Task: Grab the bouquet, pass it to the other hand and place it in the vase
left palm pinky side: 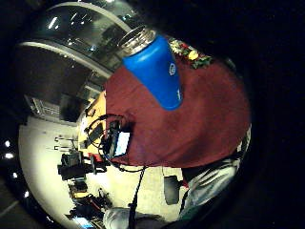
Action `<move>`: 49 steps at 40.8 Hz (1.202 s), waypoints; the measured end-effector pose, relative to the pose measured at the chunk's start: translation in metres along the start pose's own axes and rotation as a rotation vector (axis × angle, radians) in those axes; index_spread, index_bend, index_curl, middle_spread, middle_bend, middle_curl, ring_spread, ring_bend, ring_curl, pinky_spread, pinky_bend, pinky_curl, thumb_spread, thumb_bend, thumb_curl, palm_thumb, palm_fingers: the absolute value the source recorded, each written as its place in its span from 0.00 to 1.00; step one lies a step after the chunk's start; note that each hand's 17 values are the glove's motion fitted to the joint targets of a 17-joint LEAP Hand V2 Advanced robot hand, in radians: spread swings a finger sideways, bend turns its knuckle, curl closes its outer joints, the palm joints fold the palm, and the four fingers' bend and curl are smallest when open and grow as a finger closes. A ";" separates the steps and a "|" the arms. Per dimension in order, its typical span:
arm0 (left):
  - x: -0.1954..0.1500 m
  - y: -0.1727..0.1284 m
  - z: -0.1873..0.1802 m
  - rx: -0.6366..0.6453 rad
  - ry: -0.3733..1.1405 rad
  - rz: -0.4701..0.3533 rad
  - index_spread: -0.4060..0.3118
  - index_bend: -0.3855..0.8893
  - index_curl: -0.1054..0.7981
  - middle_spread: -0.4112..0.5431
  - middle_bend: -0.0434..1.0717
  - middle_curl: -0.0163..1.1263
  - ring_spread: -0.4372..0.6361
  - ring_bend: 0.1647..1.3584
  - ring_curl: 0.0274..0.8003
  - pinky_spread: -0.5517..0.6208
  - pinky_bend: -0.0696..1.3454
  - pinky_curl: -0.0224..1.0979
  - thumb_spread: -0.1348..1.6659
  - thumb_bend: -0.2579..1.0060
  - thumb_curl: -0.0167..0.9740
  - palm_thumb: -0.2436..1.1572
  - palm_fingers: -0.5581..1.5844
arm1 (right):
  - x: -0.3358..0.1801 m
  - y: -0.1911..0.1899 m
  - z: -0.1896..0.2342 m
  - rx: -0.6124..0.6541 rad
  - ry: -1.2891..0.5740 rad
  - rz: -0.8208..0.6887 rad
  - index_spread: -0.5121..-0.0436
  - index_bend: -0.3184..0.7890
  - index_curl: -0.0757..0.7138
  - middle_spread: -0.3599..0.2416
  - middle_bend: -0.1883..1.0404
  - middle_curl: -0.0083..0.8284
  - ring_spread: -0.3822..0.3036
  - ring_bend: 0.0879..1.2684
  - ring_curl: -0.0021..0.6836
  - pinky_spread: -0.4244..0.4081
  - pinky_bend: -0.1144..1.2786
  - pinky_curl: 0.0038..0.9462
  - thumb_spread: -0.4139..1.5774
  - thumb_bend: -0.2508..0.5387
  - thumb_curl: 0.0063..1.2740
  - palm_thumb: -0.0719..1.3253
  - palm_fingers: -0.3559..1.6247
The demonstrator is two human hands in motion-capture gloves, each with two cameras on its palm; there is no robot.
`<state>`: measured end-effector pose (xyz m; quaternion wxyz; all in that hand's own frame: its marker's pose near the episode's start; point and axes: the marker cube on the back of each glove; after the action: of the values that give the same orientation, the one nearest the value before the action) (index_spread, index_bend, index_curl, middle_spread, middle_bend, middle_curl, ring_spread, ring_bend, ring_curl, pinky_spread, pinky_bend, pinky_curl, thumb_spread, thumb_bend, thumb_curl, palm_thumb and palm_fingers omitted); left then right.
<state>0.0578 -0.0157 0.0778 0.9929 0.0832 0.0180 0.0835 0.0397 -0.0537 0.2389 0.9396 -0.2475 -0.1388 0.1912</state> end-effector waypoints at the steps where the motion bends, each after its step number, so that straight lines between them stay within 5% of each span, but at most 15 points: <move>1: -0.002 -0.001 0.001 -0.001 -0.001 -0.006 0.70 0.35 0.28 0.65 0.29 0.34 0.72 0.43 0.35 0.80 0.37 0.32 0.73 0.17 0.26 0.27 0.34 | -0.002 -0.007 0.005 0.045 -0.003 -0.041 0.67 0.35 0.21 0.70 0.37 0.44 0.63 0.53 0.51 0.74 0.66 0.37 0.75 0.29 0.25 0.39 0.37; 7: -0.012 -0.002 0.003 -0.013 -0.007 -0.032 0.69 0.36 0.27 0.65 0.30 0.34 0.72 0.45 0.35 0.80 0.39 0.33 0.71 0.18 0.26 0.24 0.33 | -0.017 0.023 0.013 0.128 0.079 -0.061 0.67 0.34 0.21 0.68 0.36 0.44 0.62 0.55 0.52 0.72 0.65 0.37 0.75 0.29 0.26 0.40 0.38; 13: -0.016 -0.001 0.004 -0.005 -0.004 -0.043 0.69 0.37 0.26 0.66 0.31 0.35 0.72 0.46 0.36 0.80 0.40 0.33 0.71 0.18 0.26 0.22 0.33 | -0.026 0.026 0.015 0.194 0.154 0.014 0.66 0.31 0.18 0.62 0.47 0.50 0.53 0.54 0.52 0.65 0.64 0.37 0.75 0.35 0.28 0.48 0.42; 21: -0.016 0.002 0.006 -0.019 0.006 -0.046 0.69 0.37 0.26 0.66 0.31 0.35 0.71 0.47 0.36 0.80 0.40 0.33 0.69 0.18 0.26 0.20 0.33 | -0.031 0.020 0.021 0.194 0.205 0.050 0.62 0.58 0.35 0.50 0.46 0.51 0.40 0.47 0.51 0.52 0.53 0.32 0.73 0.38 0.29 0.59 0.60; 26: -0.017 0.004 0.007 -0.020 -0.015 -0.049 0.69 0.37 0.26 0.66 0.32 0.35 0.71 0.48 0.36 0.80 0.41 0.33 0.68 0.18 0.26 0.19 0.32 | -0.033 0.036 0.015 0.196 0.250 0.063 0.61 0.58 0.41 0.42 0.43 0.52 0.32 0.44 0.51 0.33 0.51 0.32 0.71 0.38 0.29 0.65 0.72; 33: -0.027 -0.002 0.013 0.022 0.010 -0.079 0.69 0.38 0.27 0.66 0.32 0.35 0.71 0.48 0.35 0.80 0.41 0.33 0.68 0.19 0.27 0.19 0.32 | -0.037 0.031 0.007 0.190 0.032 -0.066 0.60 0.53 0.49 0.32 0.49 0.56 0.24 0.41 0.56 0.28 0.43 0.33 0.74 0.44 0.30 0.74 0.80; 37: -0.032 -0.006 0.016 0.020 0.030 -0.099 0.68 0.40 0.28 0.67 0.31 0.35 0.71 0.47 0.35 0.80 0.41 0.33 0.68 0.19 0.27 0.19 0.32 | -0.027 0.021 0.002 0.435 -0.072 -0.023 0.59 0.43 0.49 0.28 0.50 0.58 0.23 0.51 0.62 0.19 0.50 0.37 0.73 0.43 0.32 0.77 0.87; 40: -0.031 -0.008 0.017 0.006 0.037 -0.101 0.67 0.40 0.29 0.67 0.30 0.35 0.72 0.46 0.34 0.80 0.41 0.33 0.68 0.19 0.27 0.19 0.32 | -0.024 0.018 -0.001 0.576 -0.168 -0.035 0.60 0.47 0.52 0.27 0.56 0.62 0.23 0.56 0.65 0.19 0.52 0.39 0.68 0.40 0.34 0.77 0.93; 44: -0.029 -0.011 0.014 0.010 0.057 -0.099 0.66 0.40 0.30 0.67 0.29 0.35 0.71 0.46 0.34 0.79 0.41 0.33 0.68 0.19 0.27 0.19 0.33 | -0.030 0.020 -0.004 0.579 -0.362 -0.122 0.60 0.60 0.59 0.27 0.65 0.67 0.24 0.60 0.70 0.18 0.50 0.41 0.65 0.32 0.34 0.75 0.97; 49: -0.023 -0.023 0.005 0.061 0.151 -0.086 0.66 0.42 0.32 0.68 0.28 0.34 0.74 0.42 0.32 0.79 0.41 0.33 0.69 0.19 0.27 0.20 0.32 | -0.030 0.024 -0.012 0.546 -0.520 0.015 0.61 0.64 0.65 0.27 0.69 0.69 0.25 0.65 0.74 0.18 0.54 0.44 0.60 0.30 0.37 0.76 0.94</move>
<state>0.0397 -0.0431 0.0794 0.9884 0.1061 0.0988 0.0461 0.0107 -0.0526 0.2115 0.9030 0.0676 -0.3147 0.2847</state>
